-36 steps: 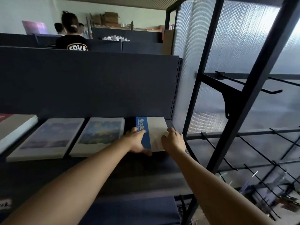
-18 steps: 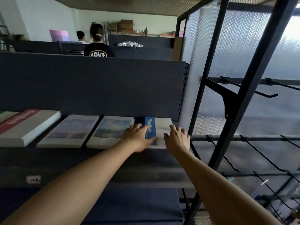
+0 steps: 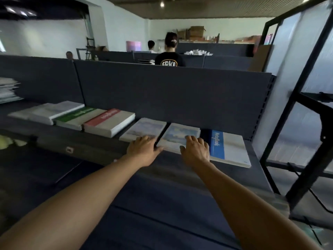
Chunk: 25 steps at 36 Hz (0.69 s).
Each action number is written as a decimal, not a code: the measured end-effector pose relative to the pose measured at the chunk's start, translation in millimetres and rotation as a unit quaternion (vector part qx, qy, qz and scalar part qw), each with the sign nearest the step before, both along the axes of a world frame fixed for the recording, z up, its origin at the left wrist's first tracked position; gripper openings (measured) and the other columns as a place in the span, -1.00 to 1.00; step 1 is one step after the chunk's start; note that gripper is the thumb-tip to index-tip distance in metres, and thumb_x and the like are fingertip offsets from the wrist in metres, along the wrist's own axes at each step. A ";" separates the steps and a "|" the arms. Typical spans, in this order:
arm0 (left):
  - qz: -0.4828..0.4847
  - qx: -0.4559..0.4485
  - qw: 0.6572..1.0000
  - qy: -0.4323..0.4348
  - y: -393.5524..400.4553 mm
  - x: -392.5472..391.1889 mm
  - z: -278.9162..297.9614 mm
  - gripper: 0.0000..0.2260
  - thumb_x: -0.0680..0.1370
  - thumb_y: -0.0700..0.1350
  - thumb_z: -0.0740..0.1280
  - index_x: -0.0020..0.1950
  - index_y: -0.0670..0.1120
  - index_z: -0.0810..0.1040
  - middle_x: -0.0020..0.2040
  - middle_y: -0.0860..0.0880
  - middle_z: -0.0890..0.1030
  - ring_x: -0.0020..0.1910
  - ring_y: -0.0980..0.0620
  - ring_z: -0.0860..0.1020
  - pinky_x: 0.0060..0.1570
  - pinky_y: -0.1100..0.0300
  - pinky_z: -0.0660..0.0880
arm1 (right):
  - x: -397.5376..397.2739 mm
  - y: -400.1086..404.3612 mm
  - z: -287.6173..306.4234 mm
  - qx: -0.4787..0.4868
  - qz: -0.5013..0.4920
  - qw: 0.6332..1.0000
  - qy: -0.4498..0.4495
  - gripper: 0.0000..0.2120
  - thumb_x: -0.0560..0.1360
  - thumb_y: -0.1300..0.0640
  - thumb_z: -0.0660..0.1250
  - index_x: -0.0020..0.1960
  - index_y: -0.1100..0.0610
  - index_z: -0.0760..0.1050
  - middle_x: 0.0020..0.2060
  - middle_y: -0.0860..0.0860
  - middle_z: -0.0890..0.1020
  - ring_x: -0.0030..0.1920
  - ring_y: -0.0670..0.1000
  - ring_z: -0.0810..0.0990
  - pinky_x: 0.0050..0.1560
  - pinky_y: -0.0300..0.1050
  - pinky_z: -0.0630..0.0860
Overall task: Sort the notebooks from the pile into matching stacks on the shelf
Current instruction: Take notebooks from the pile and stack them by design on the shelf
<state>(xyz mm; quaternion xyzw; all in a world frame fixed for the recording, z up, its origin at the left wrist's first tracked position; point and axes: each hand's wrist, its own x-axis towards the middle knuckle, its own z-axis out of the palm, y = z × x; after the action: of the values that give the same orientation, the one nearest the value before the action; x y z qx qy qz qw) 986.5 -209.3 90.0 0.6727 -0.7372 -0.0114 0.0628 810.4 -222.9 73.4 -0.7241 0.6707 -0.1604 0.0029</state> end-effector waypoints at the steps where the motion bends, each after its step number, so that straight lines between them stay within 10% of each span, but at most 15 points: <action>1: 0.010 0.001 1.000 -0.008 4.0 12.0 1.0 -0.51 0.62 0.23 0.03 0.44 0.00 0.31 0.45 -0.06 0.33 0.40 -0.11 0.31 0.26 0.00 0.35 | 11.5 -0.1 0.9 0.005 0.010 1.000 0.003 -0.56 0.62 -0.04 0.11 0.46 0.07 0.23 0.41 0.05 0.35 0.40 0.12 0.28 0.38 0.03 0.18; 25: 0.210 -0.005 0.977 0.046 104.9 361.4 -12.9 -0.46 0.62 0.25 -0.04 0.47 -0.03 0.30 0.43 -0.08 0.34 0.39 -0.12 0.30 0.31 -0.04 0.31 | 354.5 32.1 3.5 0.054 0.197 0.978 0.036 -0.56 0.64 -0.03 0.04 0.48 0.10 0.19 0.43 0.07 0.30 0.41 0.12 0.26 0.37 0.05 0.19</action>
<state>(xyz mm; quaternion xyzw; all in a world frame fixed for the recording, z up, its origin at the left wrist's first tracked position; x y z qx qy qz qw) 1347.9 -104.4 77.1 0.8110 -0.5757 -0.0254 0.1013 1164.9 -190.8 76.9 -0.8461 0.5222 -0.0945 0.0492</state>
